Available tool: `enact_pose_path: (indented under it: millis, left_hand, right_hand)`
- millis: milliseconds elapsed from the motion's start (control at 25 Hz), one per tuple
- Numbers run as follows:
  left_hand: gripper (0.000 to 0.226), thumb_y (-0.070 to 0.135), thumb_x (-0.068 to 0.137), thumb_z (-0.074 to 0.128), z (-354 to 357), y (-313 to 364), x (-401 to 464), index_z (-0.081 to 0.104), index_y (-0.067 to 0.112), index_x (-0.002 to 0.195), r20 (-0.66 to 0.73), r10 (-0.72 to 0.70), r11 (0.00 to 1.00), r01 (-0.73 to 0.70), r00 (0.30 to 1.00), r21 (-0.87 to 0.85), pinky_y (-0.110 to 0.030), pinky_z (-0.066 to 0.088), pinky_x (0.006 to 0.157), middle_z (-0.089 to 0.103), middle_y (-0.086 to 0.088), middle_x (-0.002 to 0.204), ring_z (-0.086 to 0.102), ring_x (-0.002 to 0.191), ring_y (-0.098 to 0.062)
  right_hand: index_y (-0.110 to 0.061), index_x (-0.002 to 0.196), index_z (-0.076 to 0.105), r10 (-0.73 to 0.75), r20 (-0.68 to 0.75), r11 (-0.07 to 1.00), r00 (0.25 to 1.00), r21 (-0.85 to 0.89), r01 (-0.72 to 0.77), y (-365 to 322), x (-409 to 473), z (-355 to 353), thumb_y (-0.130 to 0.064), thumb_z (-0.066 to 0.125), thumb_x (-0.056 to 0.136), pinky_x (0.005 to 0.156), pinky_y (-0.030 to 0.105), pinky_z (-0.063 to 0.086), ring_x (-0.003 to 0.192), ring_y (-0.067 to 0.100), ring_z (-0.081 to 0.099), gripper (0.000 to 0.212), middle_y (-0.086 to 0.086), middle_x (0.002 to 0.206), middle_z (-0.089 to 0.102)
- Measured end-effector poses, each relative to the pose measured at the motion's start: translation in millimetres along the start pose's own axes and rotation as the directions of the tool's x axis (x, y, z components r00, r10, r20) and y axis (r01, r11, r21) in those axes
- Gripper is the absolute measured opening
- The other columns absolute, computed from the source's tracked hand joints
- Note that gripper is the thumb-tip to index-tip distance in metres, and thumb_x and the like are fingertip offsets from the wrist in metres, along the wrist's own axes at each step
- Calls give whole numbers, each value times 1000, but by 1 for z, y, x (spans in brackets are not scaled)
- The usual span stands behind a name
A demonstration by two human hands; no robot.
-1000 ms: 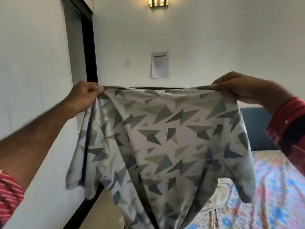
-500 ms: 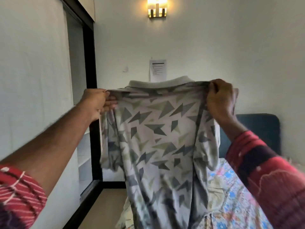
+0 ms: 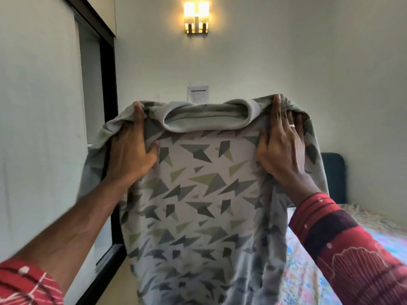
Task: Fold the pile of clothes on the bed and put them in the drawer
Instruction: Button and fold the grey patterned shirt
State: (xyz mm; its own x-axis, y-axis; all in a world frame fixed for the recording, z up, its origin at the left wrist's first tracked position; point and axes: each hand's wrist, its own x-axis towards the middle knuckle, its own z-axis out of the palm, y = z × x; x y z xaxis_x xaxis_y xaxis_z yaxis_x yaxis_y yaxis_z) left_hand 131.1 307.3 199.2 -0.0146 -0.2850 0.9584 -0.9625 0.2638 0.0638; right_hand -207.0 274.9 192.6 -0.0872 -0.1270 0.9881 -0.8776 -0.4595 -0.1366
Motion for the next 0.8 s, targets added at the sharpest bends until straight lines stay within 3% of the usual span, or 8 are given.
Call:
enact_pose_path:
  millis: [160,400,520,640,800]
  left_hand:
    - [97,32,89,63,-32,17,22,6,10,163,-206,98,985,-66,974,159,-59,44,102,51,-26,143,52,125,-46]
    - [89,35,91,61,-48,33,54,12,13,163,-218,104,994,-93,970,62,-57,43,105,58,-21,140,56,125,-43]
    - [86,39,91,55,-19,23,19,16,13,163,-123,134,989,-125,983,80,-52,42,103,60,-22,138,58,122,-40]
    - [85,34,90,58,34,2,-62,19,11,162,50,137,985,-141,989,96,-52,44,94,63,-25,128,61,113,-41]
    - [94,23,82,73,112,-26,-192,24,10,161,347,50,990,-91,937,105,-54,50,88,65,-28,120,65,101,-44]
  right_hand:
    - [-12,164,15,-57,-104,998,993,-15,56,-1,28,-44,-16,49,98,125,24,-5,154,26,28,74,12,166,30]
    - [-12,163,18,-103,-140,995,985,-17,102,11,74,-73,-23,46,99,129,43,14,153,25,31,71,12,165,33]
    - [-10,163,19,-79,-37,997,996,-18,78,36,35,-55,-21,46,97,128,45,16,152,27,32,72,13,164,34]
    - [-6,161,22,-71,159,995,985,-53,80,69,-59,-19,-15,48,94,126,52,18,148,32,37,73,18,162,37]
    - [-9,162,23,-57,436,973,898,-178,148,114,-210,26,-17,51,85,123,66,6,139,26,51,82,11,158,45]
